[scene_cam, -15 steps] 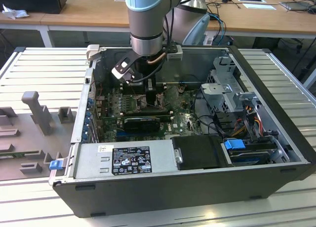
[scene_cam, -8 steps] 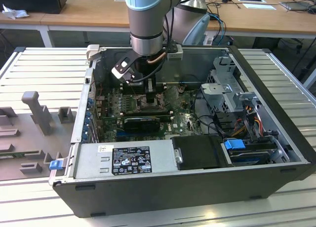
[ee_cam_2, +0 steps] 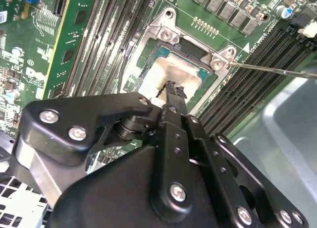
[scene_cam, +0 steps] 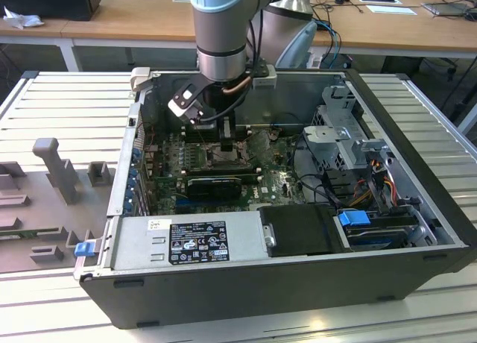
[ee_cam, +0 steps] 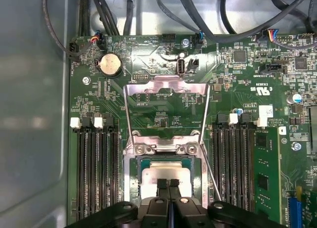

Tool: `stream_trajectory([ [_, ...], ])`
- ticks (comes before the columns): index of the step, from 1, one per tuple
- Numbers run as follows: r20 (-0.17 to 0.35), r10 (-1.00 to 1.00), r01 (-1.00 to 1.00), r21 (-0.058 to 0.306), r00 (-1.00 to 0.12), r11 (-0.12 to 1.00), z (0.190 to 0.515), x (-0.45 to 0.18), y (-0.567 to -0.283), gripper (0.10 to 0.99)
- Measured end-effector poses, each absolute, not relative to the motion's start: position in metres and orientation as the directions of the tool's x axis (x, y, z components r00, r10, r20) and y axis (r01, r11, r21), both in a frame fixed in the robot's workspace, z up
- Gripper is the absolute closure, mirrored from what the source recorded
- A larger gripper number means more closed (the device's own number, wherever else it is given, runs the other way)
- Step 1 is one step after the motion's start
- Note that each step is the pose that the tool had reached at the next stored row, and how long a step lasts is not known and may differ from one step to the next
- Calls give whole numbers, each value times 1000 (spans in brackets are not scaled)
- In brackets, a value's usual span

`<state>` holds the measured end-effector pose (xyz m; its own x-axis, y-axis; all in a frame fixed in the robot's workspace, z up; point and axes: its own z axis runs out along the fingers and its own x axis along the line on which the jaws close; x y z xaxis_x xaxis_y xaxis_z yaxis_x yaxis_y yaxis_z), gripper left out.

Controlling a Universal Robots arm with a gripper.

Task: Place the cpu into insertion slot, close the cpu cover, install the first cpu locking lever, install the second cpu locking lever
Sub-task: 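Place the cpu into insertion slot, then close the cpu cover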

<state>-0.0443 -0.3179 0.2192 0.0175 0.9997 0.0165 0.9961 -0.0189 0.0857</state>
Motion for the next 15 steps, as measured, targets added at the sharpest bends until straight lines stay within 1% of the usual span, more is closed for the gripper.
stream_trajectory([
  [6, 17, 1000, 996, 86, 18, -19, 225, -44, -318, 980],
  [7, 17, 1000, 996, 82, 18, -19, 226, -43, -318, 980],
  [8, 20, 1000, 998, 66, 18, -20, 226, -39, -318, 980],
  [9, 25, 1000, 998, 60, 18, -20, 226, -38, -318, 980],
  [15, 32, 999, 998, 57, 18, -20, 227, -37, -319, 980],
])
